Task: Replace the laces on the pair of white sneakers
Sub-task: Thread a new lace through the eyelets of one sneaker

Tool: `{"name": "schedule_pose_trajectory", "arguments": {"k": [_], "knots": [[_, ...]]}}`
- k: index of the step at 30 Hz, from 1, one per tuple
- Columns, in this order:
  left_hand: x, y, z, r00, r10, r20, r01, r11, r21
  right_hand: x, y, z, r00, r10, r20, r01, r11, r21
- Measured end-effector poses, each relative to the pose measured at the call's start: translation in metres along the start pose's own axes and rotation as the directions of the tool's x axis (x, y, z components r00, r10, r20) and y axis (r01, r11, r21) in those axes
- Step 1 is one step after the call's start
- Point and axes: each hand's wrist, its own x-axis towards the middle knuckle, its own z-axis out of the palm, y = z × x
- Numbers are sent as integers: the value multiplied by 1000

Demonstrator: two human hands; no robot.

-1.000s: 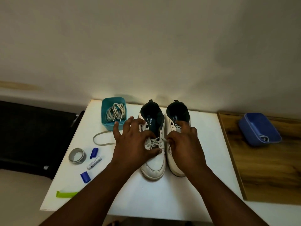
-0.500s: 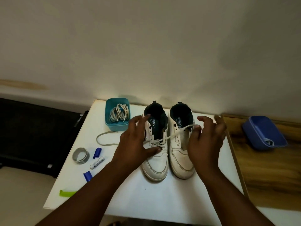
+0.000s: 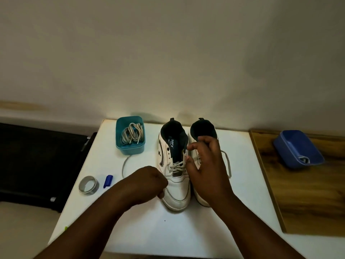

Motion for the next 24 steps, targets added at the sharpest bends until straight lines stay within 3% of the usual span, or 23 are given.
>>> {"name": "schedule_pose_trajectory", "arguments": {"k": [4,7,11,12,14,16,18,21,24], "knots": [[13,-5,13,948,74,-311,-15,982,188,-2,-2,3,1000,-2,16,2,1000,2],[18,-7,26,930,118,-349,-76,988,132,-2,-1,3,1000,13,7,-13,999,31],[16,-4,23,931,126,-342,-48,972,228,-2,0,5,1000,25,10,-25,999,34],[13,-1,19,950,81,-300,-35,987,155,-2,-2,5,1000,19,17,-19,999,38],[2,9,7,987,-22,-161,-8,983,-182,-2,-6,4,996,21,84,-28,997,78],[-16,23,-4,998,-70,-4,56,826,-561,-2,-13,4,963,88,255,-151,960,238],[-27,32,-11,999,-12,53,51,565,-824,-4,-22,4,891,133,435,-326,854,406],[-32,37,-17,998,62,2,-13,244,-970,-6,-30,2,768,118,629,-525,679,514],[-22,31,-20,999,41,15,10,121,-993,-6,-32,-8,579,31,815,-589,707,392]]}}
